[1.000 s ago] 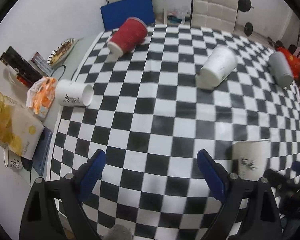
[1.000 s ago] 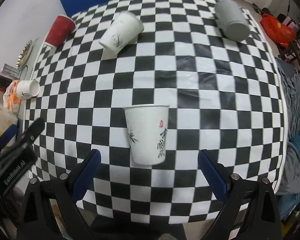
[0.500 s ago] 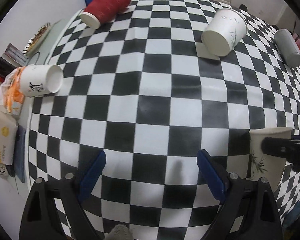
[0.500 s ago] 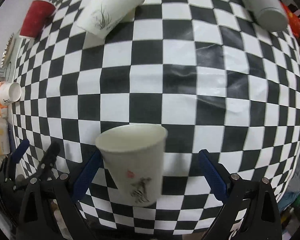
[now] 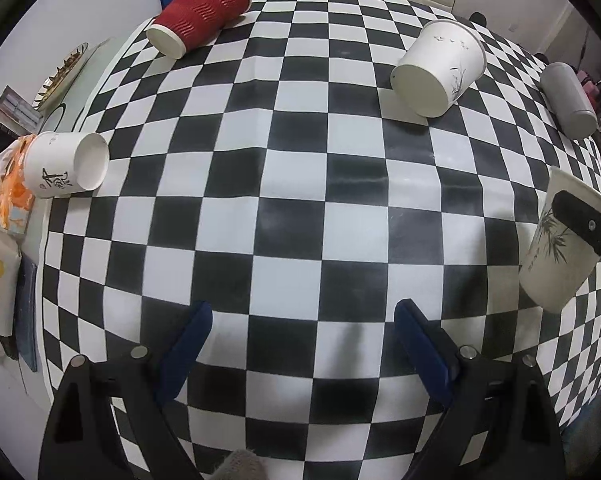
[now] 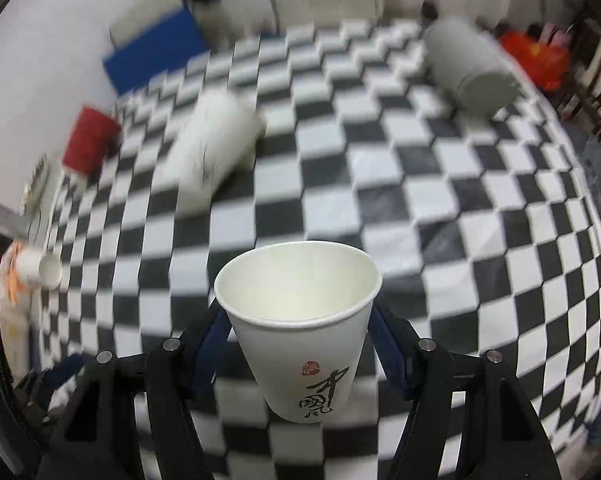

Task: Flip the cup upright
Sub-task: 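Lower the cup upright onto the table and open the right gripper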

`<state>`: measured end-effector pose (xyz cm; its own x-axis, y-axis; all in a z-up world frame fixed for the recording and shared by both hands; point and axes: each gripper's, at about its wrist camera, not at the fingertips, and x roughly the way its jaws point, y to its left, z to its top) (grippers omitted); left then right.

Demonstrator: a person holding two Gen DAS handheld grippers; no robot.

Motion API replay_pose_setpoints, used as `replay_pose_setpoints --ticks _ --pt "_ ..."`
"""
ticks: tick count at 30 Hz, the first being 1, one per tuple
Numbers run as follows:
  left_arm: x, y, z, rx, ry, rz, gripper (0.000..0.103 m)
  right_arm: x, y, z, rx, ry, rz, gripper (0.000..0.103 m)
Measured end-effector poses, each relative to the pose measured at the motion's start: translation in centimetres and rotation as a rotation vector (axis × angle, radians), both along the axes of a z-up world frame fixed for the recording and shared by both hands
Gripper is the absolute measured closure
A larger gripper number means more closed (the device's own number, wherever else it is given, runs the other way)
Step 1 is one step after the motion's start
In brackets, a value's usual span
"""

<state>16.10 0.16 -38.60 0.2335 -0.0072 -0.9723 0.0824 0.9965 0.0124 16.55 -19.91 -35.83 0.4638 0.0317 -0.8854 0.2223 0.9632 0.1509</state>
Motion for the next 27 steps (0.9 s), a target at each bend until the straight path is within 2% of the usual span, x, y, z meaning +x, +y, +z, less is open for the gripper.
replay_pose_setpoints --ticks 3,7,11,13,18,27 --pt "0.5 0.2 -0.6 -0.009 0.01 -0.005 0.01 -1.9 0.4 -0.9 -0.051 -0.102 0.008 0.034" --pt "0.0 -0.2 -0.5 -0.009 0.003 -0.026 0.01 -3.4 0.7 -0.7 -0.095 -0.142 0.029 0.034" --pt "-0.2 -0.3 -0.2 -0.02 -0.012 -0.048 0.01 -4.9 1.6 -1.0 -0.107 -0.115 0.043 0.031" --pt "-0.7 -0.6 0.2 -0.024 -0.021 -0.056 0.01 -5.4 1.4 -1.1 -0.096 -0.084 0.042 0.016" --pt "-2.5 -1.2 1.9 -0.018 -0.056 -0.075 0.01 -6.9 1.6 -0.9 -0.13 -0.052 0.033 0.015" --pt "-6.7 -2.2 6.1 -0.017 -0.143 -0.063 0.01 -12.6 0.6 3.3 -0.149 -0.03 0.012 0.015"
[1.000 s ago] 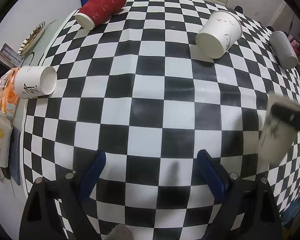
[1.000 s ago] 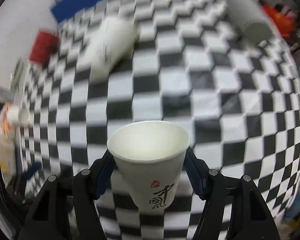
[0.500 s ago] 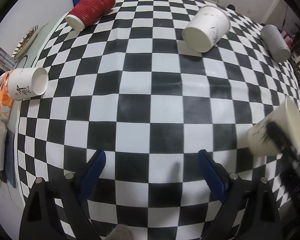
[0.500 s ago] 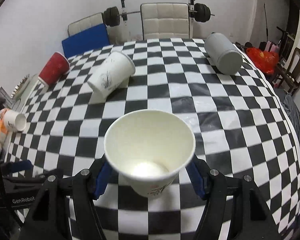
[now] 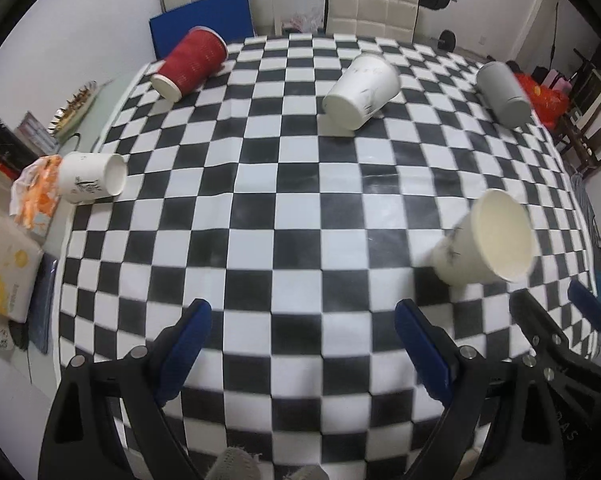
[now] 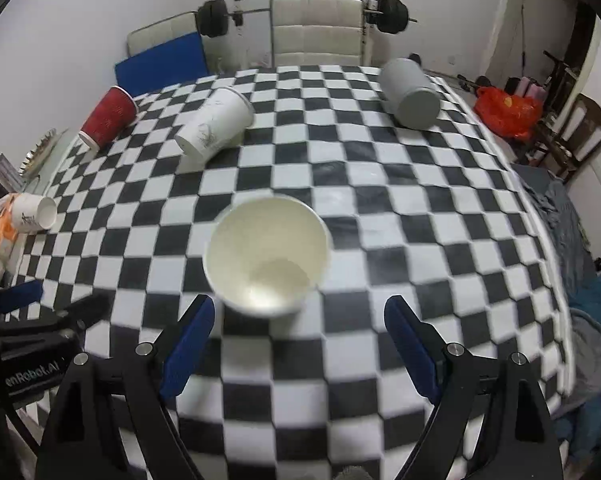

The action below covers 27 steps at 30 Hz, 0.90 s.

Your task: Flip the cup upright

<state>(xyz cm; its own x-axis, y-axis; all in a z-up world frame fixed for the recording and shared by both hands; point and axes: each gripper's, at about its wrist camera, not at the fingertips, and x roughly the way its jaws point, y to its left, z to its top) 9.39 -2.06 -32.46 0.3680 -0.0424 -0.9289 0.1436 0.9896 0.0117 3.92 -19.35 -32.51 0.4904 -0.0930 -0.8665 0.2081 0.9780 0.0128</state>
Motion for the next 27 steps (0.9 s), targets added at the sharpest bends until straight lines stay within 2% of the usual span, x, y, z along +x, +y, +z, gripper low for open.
replay_pose_setpoints --ticks 5,8,13,18,21,27 --pt "-3.9 -0.5 4.7 -0.006 -0.07 0.04 0.01 -3.8 -1.6 4.0 -0.031 0.034 -0.044 0.015" --pt "-5.7 -0.7 8.0 -0.014 -0.125 0.042 0.01 -6.2 -2.1 7.6 -0.053 0.027 -0.045 0.015" --pt "-9.6 -0.9 14.4 -0.03 -0.235 0.03 0.01 -10.1 -2.4 14.3 -0.087 -0.021 -0.028 0.014" --pt "-13.1 -1.0 19.3 -0.031 -0.316 0.02 0.01 -13.7 -2.2 20.4 -0.106 -0.084 -0.014 0.014" --pt "-15.1 -1.2 21.6 -0.031 -0.353 0.017 0.01 -15.8 -2.1 23.7 -0.109 -0.128 -0.015 0.014" --pt "-17.6 -1.3 24.0 -0.047 -0.367 0.024 0.01 -18.8 -1.7 28.4 -0.124 -0.187 -0.014 0.014"
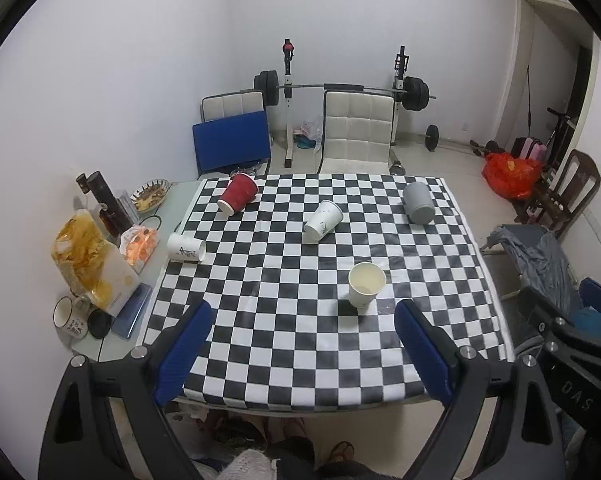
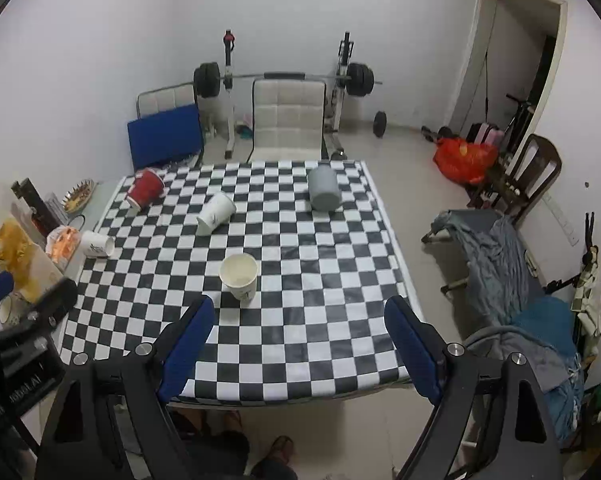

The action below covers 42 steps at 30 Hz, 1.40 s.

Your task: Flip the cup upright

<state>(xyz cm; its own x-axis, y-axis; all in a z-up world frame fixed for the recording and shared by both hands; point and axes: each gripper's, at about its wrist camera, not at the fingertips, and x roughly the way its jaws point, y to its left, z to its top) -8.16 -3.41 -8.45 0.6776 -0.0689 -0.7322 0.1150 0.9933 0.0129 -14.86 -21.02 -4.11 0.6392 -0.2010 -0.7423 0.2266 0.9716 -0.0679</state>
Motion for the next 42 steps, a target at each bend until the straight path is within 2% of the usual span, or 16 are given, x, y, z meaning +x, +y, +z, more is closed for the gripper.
replay_pose_setpoints --ticks 6,9,21,24,42 --pt "-1.8 0.2 2.0 -0.017 -0.037 0.019 0.01 -2.6 0.1 3.6 -0.014 -0.058 0.004 0.014" --pt "-2.2 0.2 2.6 -0.018 -0.054 0.023 0.01 -3.2 0.2 4.4 -0.015 -0.074 0.007 0.014" --pt "-3.4 0.0 4.0 -0.033 -0.083 0.042 0.01 -4.2 0.0 5.8 -0.012 -0.101 0.015 0.014" --pt "-3.6 -0.1 4.2 -0.035 -0.088 0.045 0.01 -4.1 0.0 5.8 -0.014 -0.102 0.015 0.011" --pt "-3.4 0.2 4.6 -0.028 -0.104 0.06 0.01 -4.3 0.2 6.8 -0.013 -0.12 0.036 0.01"
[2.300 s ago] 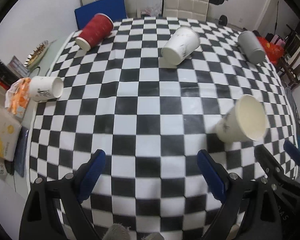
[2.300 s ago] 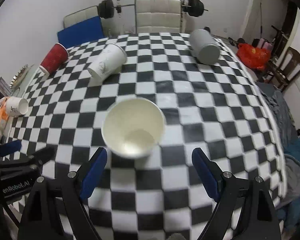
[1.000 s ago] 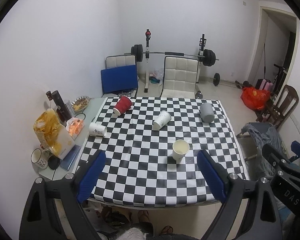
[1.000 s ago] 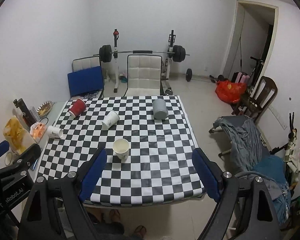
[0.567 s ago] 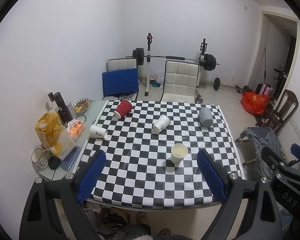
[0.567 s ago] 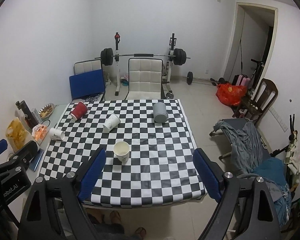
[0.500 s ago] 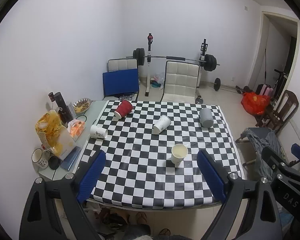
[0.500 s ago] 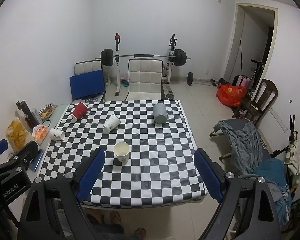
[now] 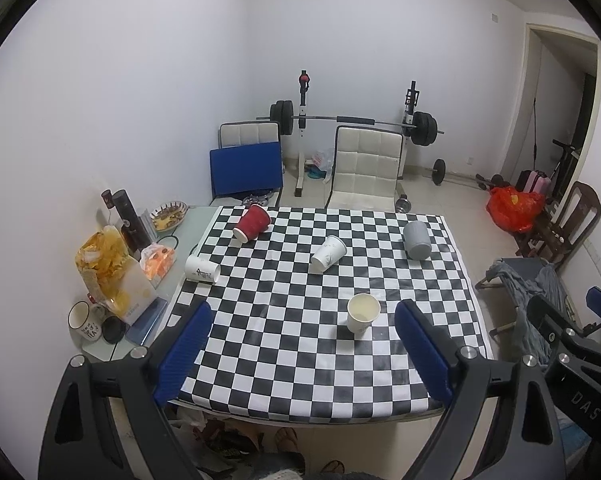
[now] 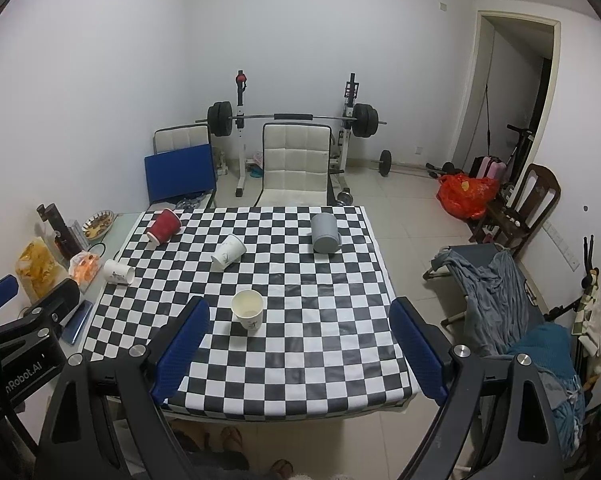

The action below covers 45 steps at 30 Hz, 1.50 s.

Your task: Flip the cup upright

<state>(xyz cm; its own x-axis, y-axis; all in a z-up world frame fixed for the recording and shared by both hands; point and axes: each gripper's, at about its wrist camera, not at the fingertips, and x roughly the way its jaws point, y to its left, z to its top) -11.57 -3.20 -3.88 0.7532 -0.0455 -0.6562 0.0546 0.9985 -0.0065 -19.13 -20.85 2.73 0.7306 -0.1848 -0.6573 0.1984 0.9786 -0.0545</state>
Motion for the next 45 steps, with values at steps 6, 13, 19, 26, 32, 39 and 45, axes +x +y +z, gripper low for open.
replay_pose_setpoints --ticks 6,13,19,26,32,39,45 --pt "0.1 0.1 0.3 -0.004 -0.005 -0.005 0.009 0.0 0.2 0.1 -0.001 -0.006 0.005 0.01" --pt "0.2 -0.1 0.5 -0.008 -0.008 -0.013 0.009 0.1 0.3 0.1 -0.002 -0.004 0.004 0.01" --pt "0.1 -0.2 0.6 -0.007 -0.012 -0.015 0.009 0.2 0.5 0.2 -0.002 -0.008 0.004 0.01" --pt "0.1 -0.3 1.0 -0.004 -0.017 -0.013 0.009 0.2 0.4 0.2 -0.004 -0.009 0.002 0.01" --pt "0.2 -0.3 1.2 -0.002 -0.017 -0.012 0.009 0.3 0.5 0.3 0.002 -0.008 0.005 0.009" --pt "0.2 -0.2 1.2 -0.005 -0.017 -0.014 0.009 0.3 0.6 0.4 0.002 -0.007 0.005 0.009" --pt "0.1 -0.1 1.1 -0.005 -0.017 -0.014 0.009 0.3 0.6 0.3 0.001 -0.009 0.005 0.009"
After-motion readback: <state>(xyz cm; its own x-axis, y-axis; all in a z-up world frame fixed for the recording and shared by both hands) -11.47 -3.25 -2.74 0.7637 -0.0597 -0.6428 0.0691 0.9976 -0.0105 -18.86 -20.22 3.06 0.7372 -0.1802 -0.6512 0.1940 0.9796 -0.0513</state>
